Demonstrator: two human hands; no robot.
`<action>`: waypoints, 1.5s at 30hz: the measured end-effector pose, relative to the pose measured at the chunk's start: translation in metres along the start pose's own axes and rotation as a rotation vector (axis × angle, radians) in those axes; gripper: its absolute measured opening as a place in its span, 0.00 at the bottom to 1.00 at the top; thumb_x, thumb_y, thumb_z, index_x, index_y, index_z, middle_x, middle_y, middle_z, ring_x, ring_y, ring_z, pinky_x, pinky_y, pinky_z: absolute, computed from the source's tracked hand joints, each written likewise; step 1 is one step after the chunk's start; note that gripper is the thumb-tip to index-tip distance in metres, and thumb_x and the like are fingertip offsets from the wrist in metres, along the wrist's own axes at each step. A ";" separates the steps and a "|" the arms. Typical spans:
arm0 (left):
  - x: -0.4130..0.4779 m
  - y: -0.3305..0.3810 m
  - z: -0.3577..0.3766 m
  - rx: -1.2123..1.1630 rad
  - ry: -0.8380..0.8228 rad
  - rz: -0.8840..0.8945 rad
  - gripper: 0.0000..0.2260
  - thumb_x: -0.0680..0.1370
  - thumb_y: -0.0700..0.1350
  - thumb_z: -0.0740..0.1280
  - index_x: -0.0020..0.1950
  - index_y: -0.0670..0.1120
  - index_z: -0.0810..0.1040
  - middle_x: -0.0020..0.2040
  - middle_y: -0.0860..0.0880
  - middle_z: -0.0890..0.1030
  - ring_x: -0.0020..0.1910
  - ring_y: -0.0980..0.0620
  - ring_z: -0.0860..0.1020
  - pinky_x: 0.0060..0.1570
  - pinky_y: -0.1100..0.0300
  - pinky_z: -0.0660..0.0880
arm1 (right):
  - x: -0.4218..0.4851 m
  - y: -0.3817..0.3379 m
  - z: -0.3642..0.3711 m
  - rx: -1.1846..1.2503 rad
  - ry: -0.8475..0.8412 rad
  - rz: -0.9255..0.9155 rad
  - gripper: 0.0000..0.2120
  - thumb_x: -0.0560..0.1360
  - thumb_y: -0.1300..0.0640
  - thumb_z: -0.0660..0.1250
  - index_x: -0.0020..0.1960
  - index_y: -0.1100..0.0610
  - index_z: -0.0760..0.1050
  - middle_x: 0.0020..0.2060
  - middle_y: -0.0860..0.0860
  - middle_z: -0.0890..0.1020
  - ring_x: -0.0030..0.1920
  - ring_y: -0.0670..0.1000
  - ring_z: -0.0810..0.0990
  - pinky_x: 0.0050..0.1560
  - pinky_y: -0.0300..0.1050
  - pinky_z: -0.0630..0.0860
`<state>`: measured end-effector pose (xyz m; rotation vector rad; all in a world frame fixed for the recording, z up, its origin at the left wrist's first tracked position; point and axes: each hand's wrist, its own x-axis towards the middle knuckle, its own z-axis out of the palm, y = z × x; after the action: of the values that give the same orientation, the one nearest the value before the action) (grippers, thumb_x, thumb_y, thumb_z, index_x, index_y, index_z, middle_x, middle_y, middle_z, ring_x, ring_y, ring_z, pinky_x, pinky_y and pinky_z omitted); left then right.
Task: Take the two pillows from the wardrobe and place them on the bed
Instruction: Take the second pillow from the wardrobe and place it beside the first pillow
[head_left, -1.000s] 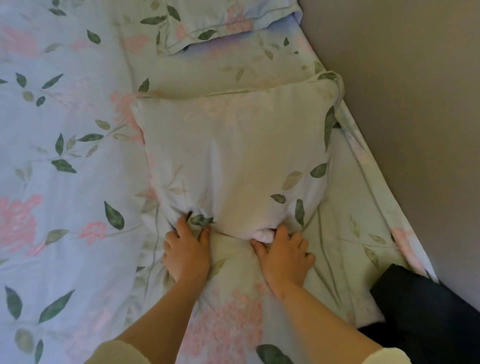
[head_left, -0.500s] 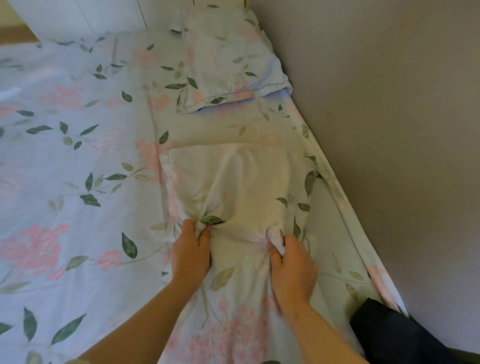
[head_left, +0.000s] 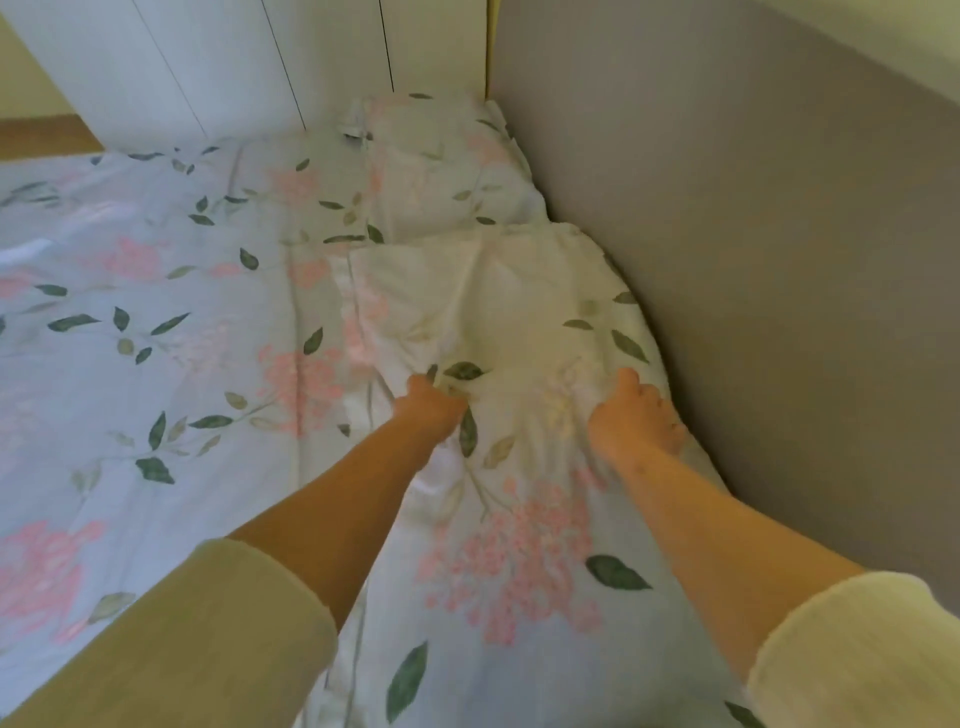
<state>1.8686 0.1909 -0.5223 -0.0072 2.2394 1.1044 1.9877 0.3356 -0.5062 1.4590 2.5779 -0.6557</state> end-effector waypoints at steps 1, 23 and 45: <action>0.003 -0.007 0.006 0.006 -0.070 -0.008 0.28 0.76 0.47 0.64 0.72 0.45 0.55 0.68 0.39 0.65 0.59 0.41 0.71 0.53 0.52 0.72 | 0.001 0.006 0.006 -0.005 -0.047 0.014 0.25 0.77 0.54 0.53 0.73 0.54 0.52 0.72 0.58 0.61 0.71 0.60 0.59 0.68 0.58 0.57; -0.043 -0.176 0.079 -0.068 0.021 -0.178 0.28 0.74 0.54 0.67 0.69 0.44 0.63 0.65 0.41 0.73 0.62 0.39 0.72 0.61 0.47 0.70 | -0.037 0.142 0.114 0.157 0.096 0.137 0.18 0.76 0.51 0.62 0.56 0.65 0.72 0.57 0.64 0.77 0.59 0.63 0.73 0.58 0.54 0.68; -0.127 -0.139 0.069 0.339 -0.063 -0.037 0.32 0.76 0.48 0.64 0.74 0.48 0.51 0.74 0.42 0.57 0.69 0.38 0.64 0.64 0.45 0.67 | -0.119 0.129 0.067 0.098 -0.303 0.102 0.26 0.78 0.53 0.56 0.74 0.52 0.52 0.74 0.56 0.58 0.71 0.61 0.60 0.68 0.56 0.62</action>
<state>2.0448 0.1164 -0.5834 0.1254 2.3314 0.6854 2.1511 0.2707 -0.5713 1.3836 2.2563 -0.9212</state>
